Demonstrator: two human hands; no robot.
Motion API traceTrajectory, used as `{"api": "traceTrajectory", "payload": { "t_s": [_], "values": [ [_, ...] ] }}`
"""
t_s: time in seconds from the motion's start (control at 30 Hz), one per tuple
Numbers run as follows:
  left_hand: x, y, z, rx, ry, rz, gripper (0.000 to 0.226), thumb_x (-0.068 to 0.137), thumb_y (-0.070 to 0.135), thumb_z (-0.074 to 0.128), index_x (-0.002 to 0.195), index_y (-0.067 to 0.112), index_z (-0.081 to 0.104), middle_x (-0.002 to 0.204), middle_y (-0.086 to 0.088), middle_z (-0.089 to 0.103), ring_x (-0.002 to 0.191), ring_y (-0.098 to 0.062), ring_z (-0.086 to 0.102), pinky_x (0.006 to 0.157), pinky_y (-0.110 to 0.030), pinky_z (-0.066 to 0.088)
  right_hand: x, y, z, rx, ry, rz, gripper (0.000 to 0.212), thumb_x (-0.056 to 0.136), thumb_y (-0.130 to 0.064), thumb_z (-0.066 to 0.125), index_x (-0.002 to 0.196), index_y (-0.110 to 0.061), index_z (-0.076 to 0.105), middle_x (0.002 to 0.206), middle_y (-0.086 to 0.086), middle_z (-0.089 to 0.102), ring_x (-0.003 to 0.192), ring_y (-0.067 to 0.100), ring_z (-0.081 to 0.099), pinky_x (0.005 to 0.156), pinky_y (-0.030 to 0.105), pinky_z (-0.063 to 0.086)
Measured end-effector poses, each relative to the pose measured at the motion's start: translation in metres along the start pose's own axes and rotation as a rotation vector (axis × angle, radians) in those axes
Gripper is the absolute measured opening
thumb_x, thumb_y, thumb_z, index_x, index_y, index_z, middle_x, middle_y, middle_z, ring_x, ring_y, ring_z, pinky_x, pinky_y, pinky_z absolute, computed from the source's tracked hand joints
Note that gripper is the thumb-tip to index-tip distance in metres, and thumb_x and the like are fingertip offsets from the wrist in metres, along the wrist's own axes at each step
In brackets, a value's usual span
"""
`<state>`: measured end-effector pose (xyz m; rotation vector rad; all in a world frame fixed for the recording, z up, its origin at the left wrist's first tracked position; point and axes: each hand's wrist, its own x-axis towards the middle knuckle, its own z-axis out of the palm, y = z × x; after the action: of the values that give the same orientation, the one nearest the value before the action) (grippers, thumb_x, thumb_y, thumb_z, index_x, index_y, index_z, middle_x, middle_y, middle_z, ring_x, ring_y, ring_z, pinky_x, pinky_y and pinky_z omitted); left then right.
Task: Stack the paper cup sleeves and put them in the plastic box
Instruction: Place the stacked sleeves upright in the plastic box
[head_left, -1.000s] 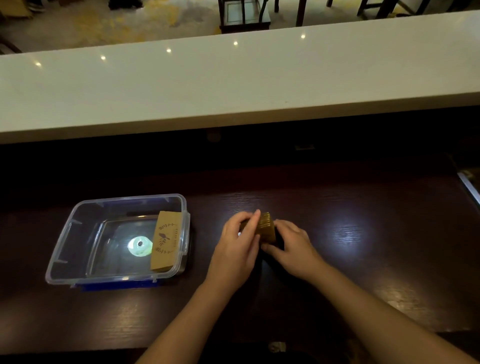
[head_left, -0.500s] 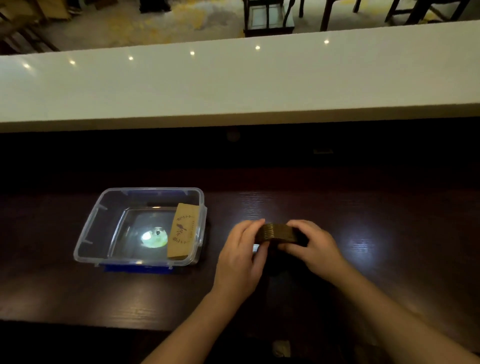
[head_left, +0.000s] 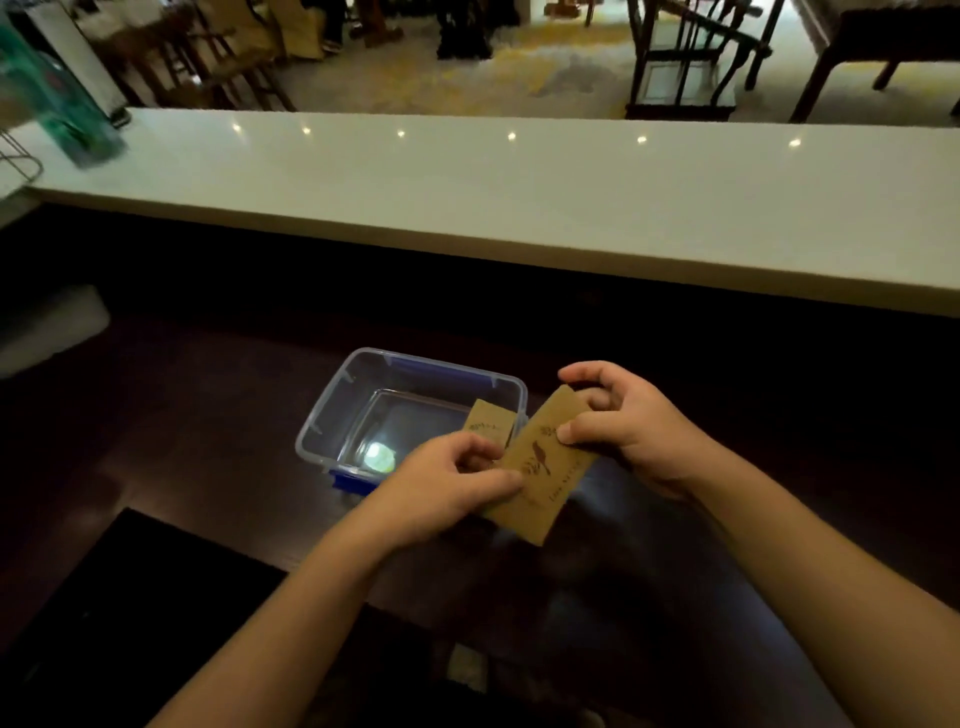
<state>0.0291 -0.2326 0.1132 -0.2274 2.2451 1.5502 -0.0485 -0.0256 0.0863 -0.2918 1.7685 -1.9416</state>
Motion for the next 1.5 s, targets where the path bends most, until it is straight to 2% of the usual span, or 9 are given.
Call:
{"api": "traceTrajectory", "payload": {
  "t_s": [0.2,0.33,0.53,0.67,0.8,0.93,1.17,1.3,1.5],
  "values": [
    [0.023,0.002,-0.053,0.003,-0.21,0.039,0.028,0.079,0.027,0.072,0.107,0.023,0.068,0.105,0.0,0.073,0.098,-0.011,0.068,0.089,-0.03,0.053,0.041,-0.016,0.04,-0.059,-0.08,0.075,0.056,0.071,0.015,0.066,0.117,-0.014,0.053,0.062,-0.001,0.065,0.067,0.014,0.067,0.062,0.023,0.054],
    [0.041,-0.009,-0.083,-0.234,-0.277,0.004,0.027,0.081,0.016,0.069,0.107,0.01,0.066,0.101,-0.005,0.075,0.096,-0.018,0.07,0.071,-0.025,0.057,0.066,-0.013,0.058,-0.013,-0.012,0.095,0.052,0.072,0.008,0.069,0.113,-0.02,0.056,0.067,0.0,0.071,0.071,0.015,0.07,0.063,0.028,0.055],
    [0.078,-0.033,-0.113,-0.242,-0.205,-0.043,0.016,0.087,0.007,0.06,0.101,0.01,0.067,0.093,-0.004,0.075,0.091,-0.019,0.071,0.071,-0.029,0.058,0.09,0.008,0.077,-0.111,0.211,0.088,0.049,0.075,-0.014,0.076,0.117,-0.029,0.055,0.091,0.003,0.075,0.091,0.018,0.071,0.08,0.034,0.056],
    [0.102,-0.05,-0.132,-0.295,-0.153,-0.187,0.014,0.088,0.004,0.057,0.099,0.005,0.065,0.092,-0.009,0.073,0.083,-0.018,0.072,0.062,-0.028,0.059,0.082,0.034,0.068,-0.242,0.519,0.116,0.042,0.081,-0.027,0.069,0.121,-0.023,0.057,0.099,0.0,0.068,0.092,0.015,0.066,0.076,0.029,0.055],
    [0.118,-0.077,-0.132,-0.274,-0.124,-0.373,0.022,0.087,0.005,0.058,0.109,0.002,0.061,0.098,-0.015,0.07,0.087,-0.025,0.069,0.07,-0.038,0.058,0.067,0.061,0.064,-0.266,0.756,0.274,0.024,0.078,-0.026,0.063,0.097,-0.013,0.069,0.088,0.003,0.07,0.086,0.019,0.065,0.083,0.053,0.055],
    [0.13,-0.094,-0.124,-0.238,-0.169,-0.491,0.028,0.084,0.01,0.064,0.111,0.005,0.06,0.107,-0.016,0.07,0.098,-0.029,0.067,0.082,-0.044,0.055,0.058,0.073,0.073,-0.168,0.672,0.379,0.022,0.081,-0.026,0.058,0.072,-0.012,0.073,0.075,0.01,0.073,0.079,0.031,0.07,0.078,0.057,0.057],
    [0.142,-0.097,-0.109,-0.119,-0.186,-0.472,0.028,0.082,0.018,0.066,0.109,0.011,0.06,0.104,-0.011,0.071,0.093,-0.024,0.069,0.07,-0.037,0.056,0.055,0.07,0.076,-0.024,0.583,0.39,0.026,0.084,-0.031,0.06,0.08,-0.012,0.076,0.085,0.008,0.077,0.083,0.024,0.073,0.081,0.048,0.059],
    [0.14,-0.095,-0.104,-0.052,-0.16,-0.472,0.022,0.081,0.018,0.068,0.101,0.011,0.062,0.101,-0.01,0.072,0.094,-0.024,0.067,0.077,-0.04,0.055,0.053,0.066,0.077,-0.083,0.547,0.371,0.016,0.083,-0.019,0.061,0.082,-0.011,0.075,0.086,0.013,0.077,0.083,0.028,0.073,0.08,0.054,0.058],
    [0.139,-0.095,-0.093,0.083,-0.103,-0.399,0.01,0.082,0.021,0.066,0.09,0.018,0.06,0.095,-0.005,0.068,0.088,-0.018,0.063,0.062,-0.03,0.048,0.054,0.061,0.077,-0.118,0.541,0.379,0.016,0.083,-0.012,0.06,0.086,-0.004,0.073,0.091,0.022,0.074,0.087,0.036,0.071,0.079,0.058,0.056]
  ]
}}
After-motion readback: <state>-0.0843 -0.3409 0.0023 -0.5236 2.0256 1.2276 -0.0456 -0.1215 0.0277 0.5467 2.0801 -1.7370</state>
